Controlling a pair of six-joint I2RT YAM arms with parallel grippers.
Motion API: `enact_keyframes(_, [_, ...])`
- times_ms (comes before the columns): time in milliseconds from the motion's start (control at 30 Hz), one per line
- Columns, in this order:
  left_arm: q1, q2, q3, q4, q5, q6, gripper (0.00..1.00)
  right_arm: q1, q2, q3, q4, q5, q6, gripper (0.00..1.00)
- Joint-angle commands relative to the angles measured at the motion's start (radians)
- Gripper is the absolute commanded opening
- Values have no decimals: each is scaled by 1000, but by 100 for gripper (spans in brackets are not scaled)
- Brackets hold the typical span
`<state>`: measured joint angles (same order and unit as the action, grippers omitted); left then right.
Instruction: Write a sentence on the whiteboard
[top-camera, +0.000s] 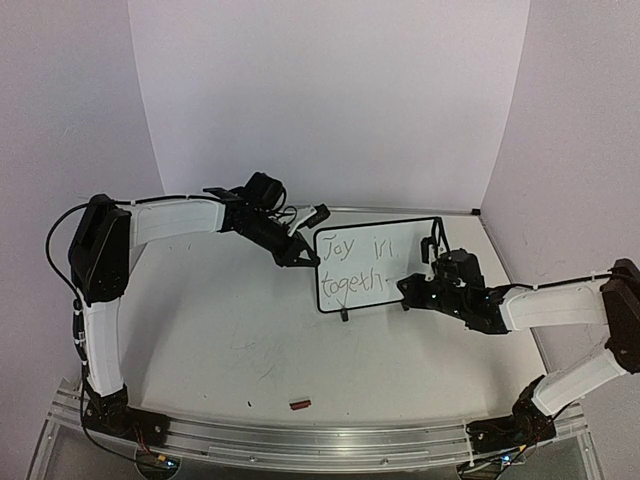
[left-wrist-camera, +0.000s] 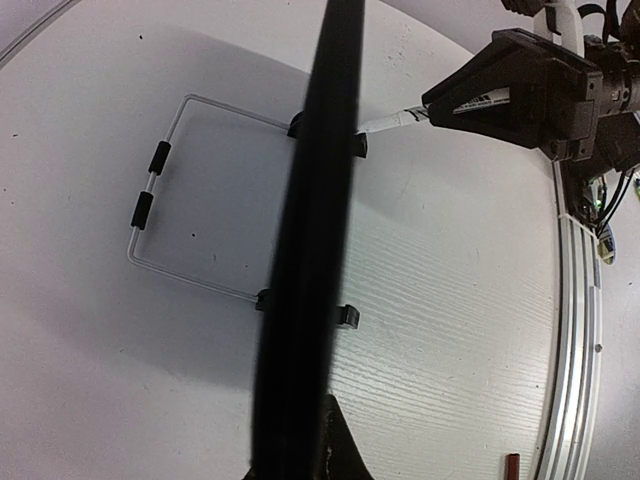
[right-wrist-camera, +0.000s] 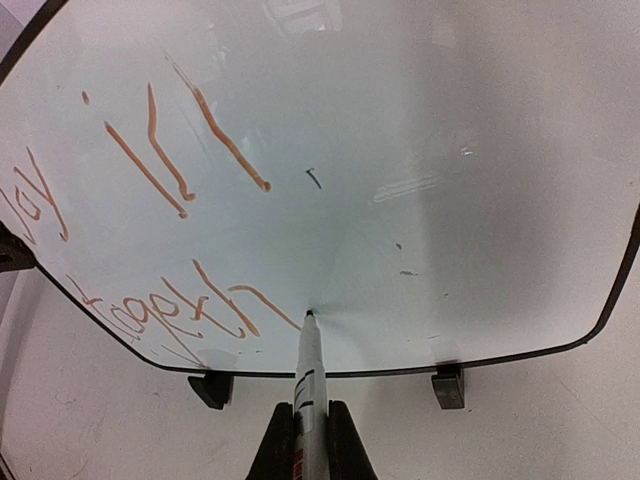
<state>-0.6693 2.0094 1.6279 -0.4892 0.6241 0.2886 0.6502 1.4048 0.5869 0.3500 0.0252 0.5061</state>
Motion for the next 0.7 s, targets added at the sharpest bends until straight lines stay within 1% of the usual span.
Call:
enact_keyframes(0, [-1, -43, -13, -31, -50, 22, 0, -3, 4, 23, 39, 60, 21, 0])
enact_keyframes(333, [-1, -43, -12, -31, -50, 22, 0, -3, -42, -2, 39, 126, 45, 0])
enact_keyframes(500, [-1, -43, -11, -31, -48, 22, 0, -2, -66, 2, 44, 110, 33, 0])
enact_keyframes(667, [-1, -43, -10, -31, -47, 22, 0, -3, -56, 18, 47, 59, 13, 0])
